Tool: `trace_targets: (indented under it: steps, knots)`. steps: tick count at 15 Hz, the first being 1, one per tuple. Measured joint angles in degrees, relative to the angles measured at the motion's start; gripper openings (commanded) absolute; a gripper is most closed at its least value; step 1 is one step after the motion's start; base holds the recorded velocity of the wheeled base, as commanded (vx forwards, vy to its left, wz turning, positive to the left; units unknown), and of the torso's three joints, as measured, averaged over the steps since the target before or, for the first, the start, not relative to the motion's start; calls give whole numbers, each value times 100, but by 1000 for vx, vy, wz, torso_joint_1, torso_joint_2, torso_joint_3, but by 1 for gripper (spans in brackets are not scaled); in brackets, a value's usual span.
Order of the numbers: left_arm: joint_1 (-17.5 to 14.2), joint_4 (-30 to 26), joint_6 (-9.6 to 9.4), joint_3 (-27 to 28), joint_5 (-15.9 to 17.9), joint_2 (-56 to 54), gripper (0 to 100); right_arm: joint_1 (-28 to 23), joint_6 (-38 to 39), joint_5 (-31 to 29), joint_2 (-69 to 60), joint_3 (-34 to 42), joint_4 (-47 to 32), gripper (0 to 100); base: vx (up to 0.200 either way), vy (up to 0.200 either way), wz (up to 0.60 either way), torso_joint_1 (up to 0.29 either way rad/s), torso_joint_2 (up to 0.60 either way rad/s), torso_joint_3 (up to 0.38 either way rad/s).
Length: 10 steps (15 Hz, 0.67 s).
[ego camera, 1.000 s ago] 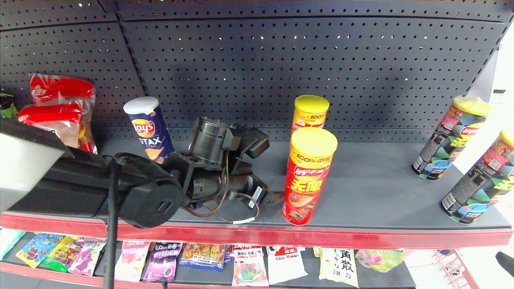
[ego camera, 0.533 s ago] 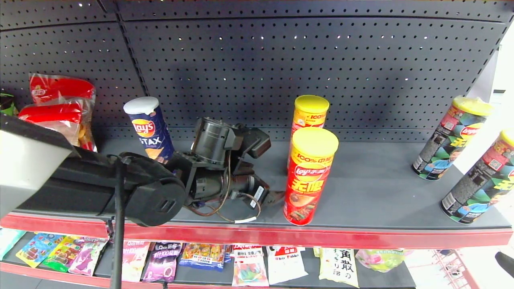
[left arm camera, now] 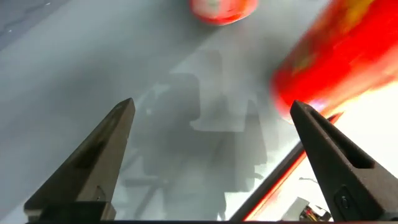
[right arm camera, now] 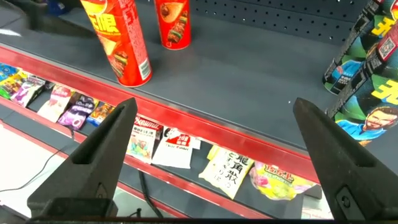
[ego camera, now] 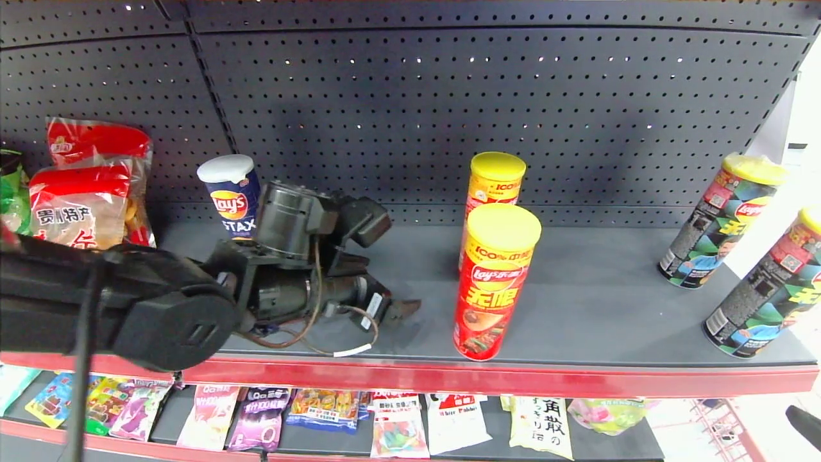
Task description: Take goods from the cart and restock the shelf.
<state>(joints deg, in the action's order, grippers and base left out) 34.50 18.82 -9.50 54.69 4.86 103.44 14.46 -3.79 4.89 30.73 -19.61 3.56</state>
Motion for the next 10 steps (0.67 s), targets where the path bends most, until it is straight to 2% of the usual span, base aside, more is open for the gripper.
trace_targets:
  steps: [2, 4, 6, 7, 10]
  knots:
    - [-322, -185, -2, -561, -5, -840, 100, -54, -4, -200, 22, 27, 2, 100, 0, 0, 0, 0, 0, 0]
    - [-691, -722, -5, -1040, -169, -2025, 100, -149, -59, -440, 72, 29, -4, 100, 0, 0, 0, 0, 0, 0]
    - [-1115, -2172, 15, -1224, -524, -3439, 100, -316, -59, -611, 208, 5, 38, 100, 0, 0, 0, 0, 0, 0]
    - [-1298, -2955, 91, -1228, -686, -4142, 100, -468, -72, -672, 286, -26, 38, 100, 0, 0, 0, 0, 0, 0]
    - [-1838, -4923, 266, -1131, -1575, -6036, 100, -840, -184, -770, 510, -59, 18, 100, 0, 0, 0, 0, 0, 0]
